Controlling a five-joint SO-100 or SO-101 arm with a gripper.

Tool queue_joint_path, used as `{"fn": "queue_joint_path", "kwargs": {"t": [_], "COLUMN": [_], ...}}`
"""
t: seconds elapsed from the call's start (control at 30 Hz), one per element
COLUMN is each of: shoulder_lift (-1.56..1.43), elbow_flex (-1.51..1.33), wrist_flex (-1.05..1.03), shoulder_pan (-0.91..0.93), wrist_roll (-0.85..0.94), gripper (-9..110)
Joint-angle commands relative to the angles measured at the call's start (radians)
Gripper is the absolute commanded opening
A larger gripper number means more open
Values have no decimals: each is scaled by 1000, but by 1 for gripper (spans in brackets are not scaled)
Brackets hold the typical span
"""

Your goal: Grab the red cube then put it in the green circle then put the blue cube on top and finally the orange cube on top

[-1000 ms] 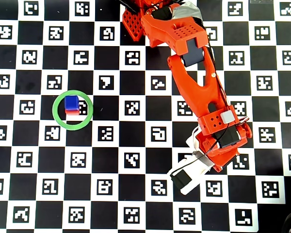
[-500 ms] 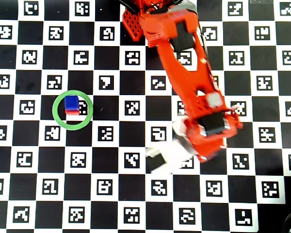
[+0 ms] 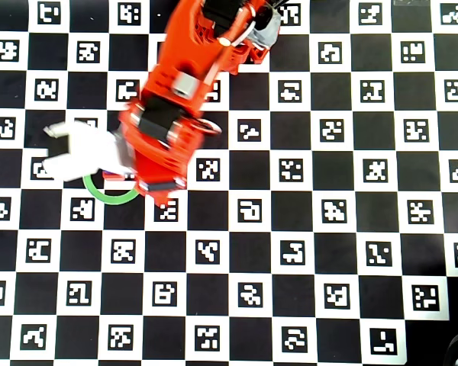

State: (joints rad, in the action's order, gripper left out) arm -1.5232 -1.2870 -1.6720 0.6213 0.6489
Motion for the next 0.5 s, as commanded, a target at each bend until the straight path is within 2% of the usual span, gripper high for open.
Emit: {"fn": "queue_joint_path", "kwargs": {"t": [0.0, 0.47], "shoulder_lift": [-109, -66], "elbow_flex": [-34, -98], "wrist_flex": [51, 146], "shoulder_pan": [69, 140], "wrist_roll": [41, 78], "gripper": [9, 9]}}
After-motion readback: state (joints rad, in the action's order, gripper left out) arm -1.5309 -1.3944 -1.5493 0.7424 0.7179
